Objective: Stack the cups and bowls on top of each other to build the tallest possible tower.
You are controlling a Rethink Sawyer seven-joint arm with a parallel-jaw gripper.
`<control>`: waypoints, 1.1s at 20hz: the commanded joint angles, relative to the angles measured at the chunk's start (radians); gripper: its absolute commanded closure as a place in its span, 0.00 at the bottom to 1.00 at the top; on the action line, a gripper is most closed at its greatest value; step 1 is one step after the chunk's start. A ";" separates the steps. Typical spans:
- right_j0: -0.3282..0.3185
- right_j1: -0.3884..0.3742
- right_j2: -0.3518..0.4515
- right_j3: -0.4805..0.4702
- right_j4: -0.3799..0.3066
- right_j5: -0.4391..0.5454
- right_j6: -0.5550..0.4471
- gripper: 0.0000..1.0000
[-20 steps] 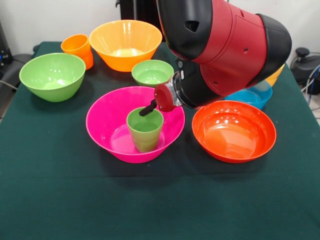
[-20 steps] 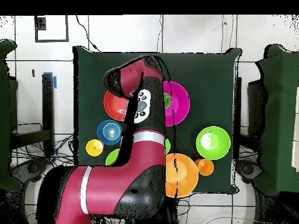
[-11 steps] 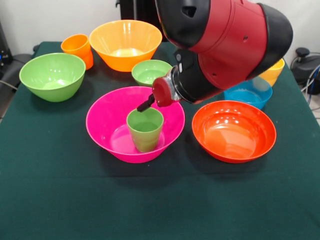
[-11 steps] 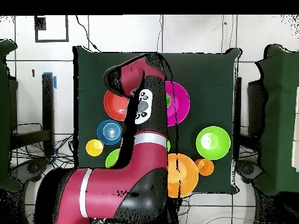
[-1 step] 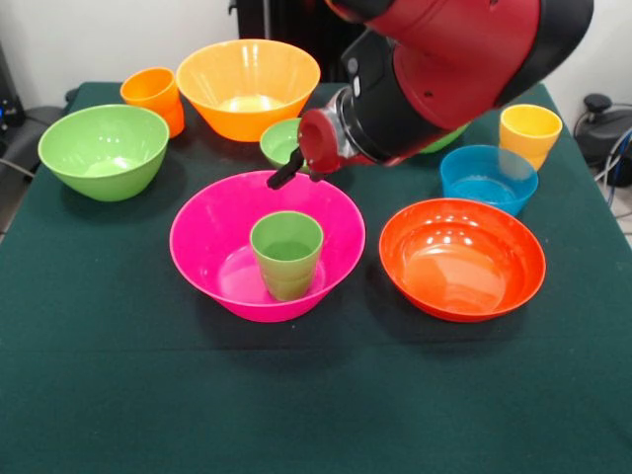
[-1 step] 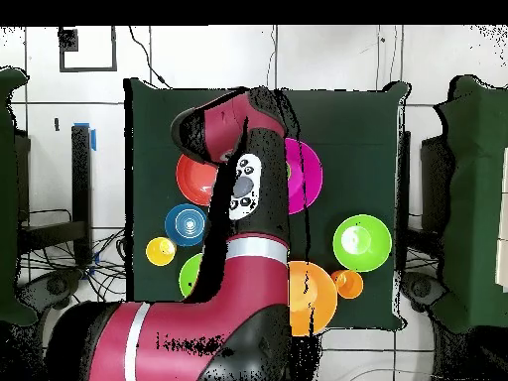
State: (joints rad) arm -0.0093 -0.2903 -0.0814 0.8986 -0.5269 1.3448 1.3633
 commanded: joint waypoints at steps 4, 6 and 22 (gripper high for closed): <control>-0.101 -0.139 0.246 0.313 0.108 -0.308 -0.214 0.00; -0.132 -0.178 0.291 0.383 0.140 -0.389 -0.206 0.00; -0.119 -0.361 0.286 0.524 0.160 -0.292 -0.091 0.00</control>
State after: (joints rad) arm -0.1551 -0.5772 0.1358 1.3184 -0.3494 0.9576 1.3633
